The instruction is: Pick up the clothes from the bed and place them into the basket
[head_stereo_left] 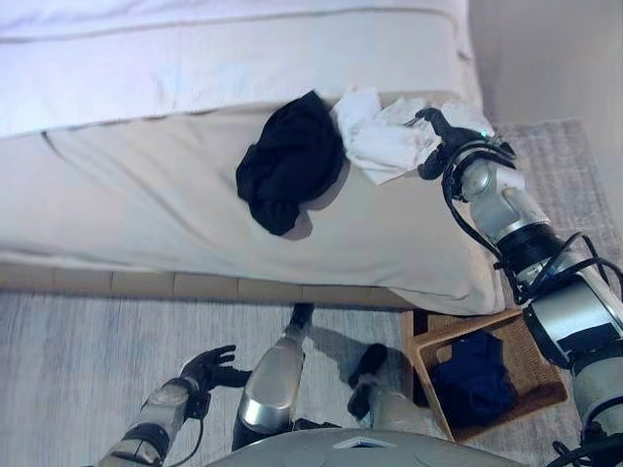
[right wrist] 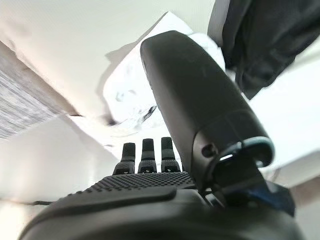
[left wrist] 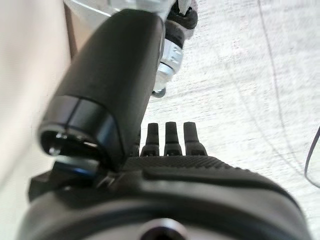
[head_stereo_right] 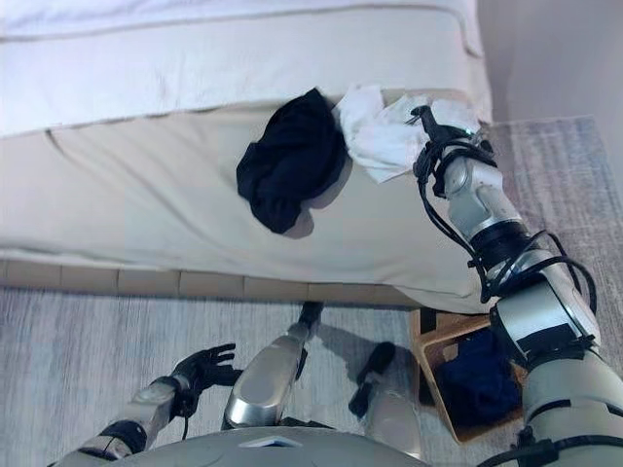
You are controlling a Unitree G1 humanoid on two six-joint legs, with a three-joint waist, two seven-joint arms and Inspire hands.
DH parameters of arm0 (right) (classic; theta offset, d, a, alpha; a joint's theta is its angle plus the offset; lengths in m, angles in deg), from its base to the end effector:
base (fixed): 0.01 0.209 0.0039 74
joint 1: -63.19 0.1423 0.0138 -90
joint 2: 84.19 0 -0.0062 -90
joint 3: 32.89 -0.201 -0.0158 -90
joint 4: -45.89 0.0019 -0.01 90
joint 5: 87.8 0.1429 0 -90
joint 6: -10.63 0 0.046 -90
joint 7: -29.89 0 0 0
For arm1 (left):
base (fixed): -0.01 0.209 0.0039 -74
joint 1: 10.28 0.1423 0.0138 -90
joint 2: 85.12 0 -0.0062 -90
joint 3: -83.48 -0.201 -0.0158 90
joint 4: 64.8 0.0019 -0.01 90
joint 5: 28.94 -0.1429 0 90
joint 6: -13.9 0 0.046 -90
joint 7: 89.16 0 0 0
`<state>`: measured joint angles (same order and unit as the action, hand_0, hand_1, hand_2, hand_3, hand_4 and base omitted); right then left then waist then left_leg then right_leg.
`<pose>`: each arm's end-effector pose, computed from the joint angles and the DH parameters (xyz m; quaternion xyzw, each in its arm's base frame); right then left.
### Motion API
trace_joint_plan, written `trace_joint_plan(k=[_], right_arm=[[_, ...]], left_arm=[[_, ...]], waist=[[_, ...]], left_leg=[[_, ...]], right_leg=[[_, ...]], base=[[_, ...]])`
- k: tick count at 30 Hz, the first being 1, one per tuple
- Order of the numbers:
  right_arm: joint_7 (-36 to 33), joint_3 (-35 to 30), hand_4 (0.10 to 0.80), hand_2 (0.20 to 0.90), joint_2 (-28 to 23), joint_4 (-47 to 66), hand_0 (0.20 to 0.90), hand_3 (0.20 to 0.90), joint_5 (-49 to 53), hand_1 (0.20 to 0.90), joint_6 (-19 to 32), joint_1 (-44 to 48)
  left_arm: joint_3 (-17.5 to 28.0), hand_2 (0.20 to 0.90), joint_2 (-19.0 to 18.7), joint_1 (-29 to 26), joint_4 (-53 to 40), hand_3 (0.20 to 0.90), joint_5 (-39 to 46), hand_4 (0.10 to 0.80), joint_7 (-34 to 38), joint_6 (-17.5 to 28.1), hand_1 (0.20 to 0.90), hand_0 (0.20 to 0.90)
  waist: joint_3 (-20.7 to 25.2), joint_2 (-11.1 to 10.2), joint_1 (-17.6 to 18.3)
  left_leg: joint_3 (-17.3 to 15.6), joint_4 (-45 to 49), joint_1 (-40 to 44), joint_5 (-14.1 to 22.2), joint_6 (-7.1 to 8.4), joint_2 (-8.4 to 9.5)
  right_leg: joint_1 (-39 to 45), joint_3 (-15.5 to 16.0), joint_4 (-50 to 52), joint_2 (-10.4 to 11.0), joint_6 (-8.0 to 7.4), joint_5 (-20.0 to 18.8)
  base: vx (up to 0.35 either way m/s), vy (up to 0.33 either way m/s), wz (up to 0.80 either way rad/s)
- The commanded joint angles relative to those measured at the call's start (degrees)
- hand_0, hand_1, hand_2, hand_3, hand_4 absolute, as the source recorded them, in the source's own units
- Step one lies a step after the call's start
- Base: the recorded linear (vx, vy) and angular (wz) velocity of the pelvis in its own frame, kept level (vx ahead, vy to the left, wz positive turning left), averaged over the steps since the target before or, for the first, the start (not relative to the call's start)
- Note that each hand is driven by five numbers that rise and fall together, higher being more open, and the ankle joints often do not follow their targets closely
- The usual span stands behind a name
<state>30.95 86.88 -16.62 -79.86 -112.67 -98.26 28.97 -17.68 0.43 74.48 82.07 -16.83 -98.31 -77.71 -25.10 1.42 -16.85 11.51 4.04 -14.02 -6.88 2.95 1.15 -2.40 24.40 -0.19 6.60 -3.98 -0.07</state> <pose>0.3638 -0.2233 0.1910 -0.6177 0.0158 -0.0630 0.7837 0.1460 0.2525 -0.1010 0.0766 0.4588 -0.0246 0.8849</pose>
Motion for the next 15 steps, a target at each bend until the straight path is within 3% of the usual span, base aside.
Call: trace_joint_plan(k=[1, 2, 5, 10, 14, 15], right_arm=[[-7.1, 2.9, 0.800, 0.900, -2.6, 2.7, 0.900, 0.900, -5.3, 0.900, -2.1, 8.1], [-7.2, 3.1, 0.800, 0.900, -2.4, 1.6, 0.900, 0.900, -6.8, 0.900, -4.2, 8.9], [-5.6, 3.9, 0.800, 0.900, -2.1, -2.4, 0.900, 0.900, -8.0, 0.900, -11.2, 10.9], [5.1, 5.6, 0.800, 0.900, -1.6, -18.3, 0.900, 0.900, -7.4, 0.900, -27.5, 15.1], [5.9, 4.9, 0.800, 0.900, -1.6, -27.3, 0.900, 0.900, -5.0, 0.900, -29.6, 16.7], [6.6, 5.0, 0.731, 0.841, -1.9, -28.9, 0.841, 0.831, -4.9, 0.841, -29.7, 17.0]], left_arm=[[-1.5, 0.900, -5.5, 0.7, -3.0, 0.900, 2.2, 0.800, 1.0, -0.9, 0.900, 0.900], [-1.4, 0.900, -5.9, 0.6, -3.6, 0.900, 3.0, 0.800, 1.2, -1.0, 0.900, 0.900], [-1.7, 0.900, -6.5, 0.3, -4.8, 0.900, 5.0, 0.800, 1.9, -0.8, 0.900, 0.900], [-2.9, 0.900, -7.5, 1.4, -8.0, 0.900, 8.7, 0.800, 2.3, 0.9, 0.900, 0.900], [-3.7, 0.900, -7.7, 2.6, -9.7, 0.900, 10.1, 0.800, 3.1, 2.5, 0.900, 0.900], [-3.7, 0.900, -7.8, 3.0, -10.1, 0.900, 10.2, 0.800, 3.3, 2.6, 0.900, 0.900]], waist=[[-1.3, -3.5, -2.4], [-2.4, -3.7, -3.3], [-4.2, -3.6, -4.8], [-4.7, -2.6, -7.3], [-4.7, -1.6, -8.1], [-4.7, -1.5, -8.3]], left_leg=[[-3.0, 9.3, -3.7, 10.2, -4.46, 3.73], [-2.6, 10.9, -4.5, 11.9, -4.28, 3.44], [-2.0, 12.6, -6.7, 11.9, -4.38, 3.43], [-0.4, 14.5, -13.1, 11.0, -4.80, 4.08], [0.5, 15.3, -17.5, 9.7, -4.84, 4.51], [0.6, 15.2, -18.4, 9.2, -4.86, 4.58]], right_leg=[[-5.1, -4.7, 10.0, 2.7, 0.00, 2.1], [-5.4, -4.7, 11.3, 2.3, -0.19, 3.4], [-6.9, -3.3, 13.3, 2.4, 0.14, 3.9], [-13.6, -0.4, 19.1, 2.9, 1.01, 5.6], [-18.9, 0.8, 22.3, 3.0, 1.31, 6.2], [-19.9, 0.9, 22.6, 2.9, 1.33, 6.1]], base=[[-0.023, -0.097, 0.23], [0.014, -0.071, 0.22], [-0.018, -0.016, 0.25], [-0.046, 0.037, 0.24], [-0.031, 0.031, 0.21], [-0.051, -0.017, 0.13]])
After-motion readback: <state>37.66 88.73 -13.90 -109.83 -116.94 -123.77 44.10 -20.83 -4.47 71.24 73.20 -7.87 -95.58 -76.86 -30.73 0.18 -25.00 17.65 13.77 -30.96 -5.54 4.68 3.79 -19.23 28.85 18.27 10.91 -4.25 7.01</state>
